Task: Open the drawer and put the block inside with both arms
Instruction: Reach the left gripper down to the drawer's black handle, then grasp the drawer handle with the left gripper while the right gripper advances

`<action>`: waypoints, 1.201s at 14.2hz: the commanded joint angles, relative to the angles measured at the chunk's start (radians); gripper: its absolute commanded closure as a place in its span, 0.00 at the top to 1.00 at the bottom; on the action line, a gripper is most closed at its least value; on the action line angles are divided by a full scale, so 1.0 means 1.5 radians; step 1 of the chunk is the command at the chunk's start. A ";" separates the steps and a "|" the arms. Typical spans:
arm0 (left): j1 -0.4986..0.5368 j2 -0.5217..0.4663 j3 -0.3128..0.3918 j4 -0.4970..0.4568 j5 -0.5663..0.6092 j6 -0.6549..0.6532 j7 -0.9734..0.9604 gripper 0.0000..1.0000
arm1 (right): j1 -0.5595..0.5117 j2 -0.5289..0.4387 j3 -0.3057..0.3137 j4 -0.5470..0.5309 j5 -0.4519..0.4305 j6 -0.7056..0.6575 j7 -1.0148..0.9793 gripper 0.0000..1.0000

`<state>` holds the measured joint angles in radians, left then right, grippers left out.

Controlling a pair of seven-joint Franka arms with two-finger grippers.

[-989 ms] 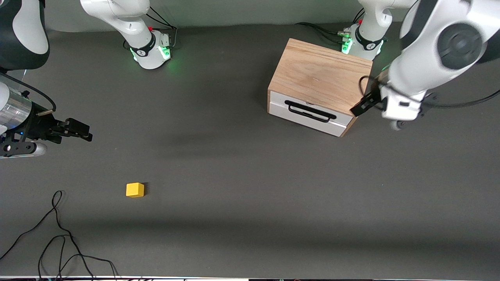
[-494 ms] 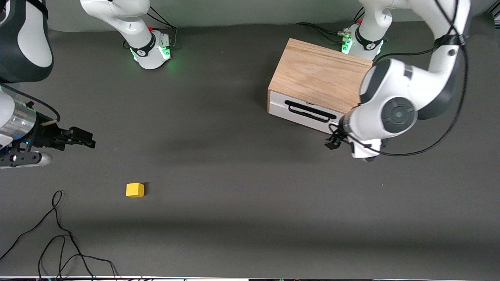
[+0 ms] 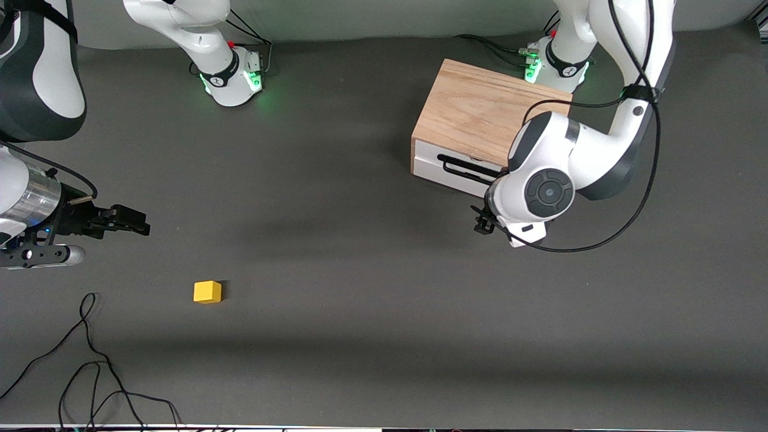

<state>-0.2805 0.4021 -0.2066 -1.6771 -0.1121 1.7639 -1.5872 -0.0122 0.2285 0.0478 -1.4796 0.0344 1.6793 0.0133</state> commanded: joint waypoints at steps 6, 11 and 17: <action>-0.033 -0.017 0.009 -0.076 0.004 -0.019 -0.030 1.00 | -0.002 0.021 0.002 0.012 0.001 -0.007 0.012 1.00; -0.033 0.001 0.010 -0.095 0.005 0.003 -0.030 0.86 | 0.001 0.023 0.002 0.013 0.000 -0.016 0.013 1.00; -0.036 0.013 0.009 -0.090 0.025 0.027 -0.016 0.00 | -0.001 0.026 0.002 0.011 0.000 -0.014 0.004 1.00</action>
<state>-0.3171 0.4212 -0.2011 -1.8011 -0.0949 1.7718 -1.6109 -0.0122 0.2605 0.0477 -1.4783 0.0344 1.6692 0.0133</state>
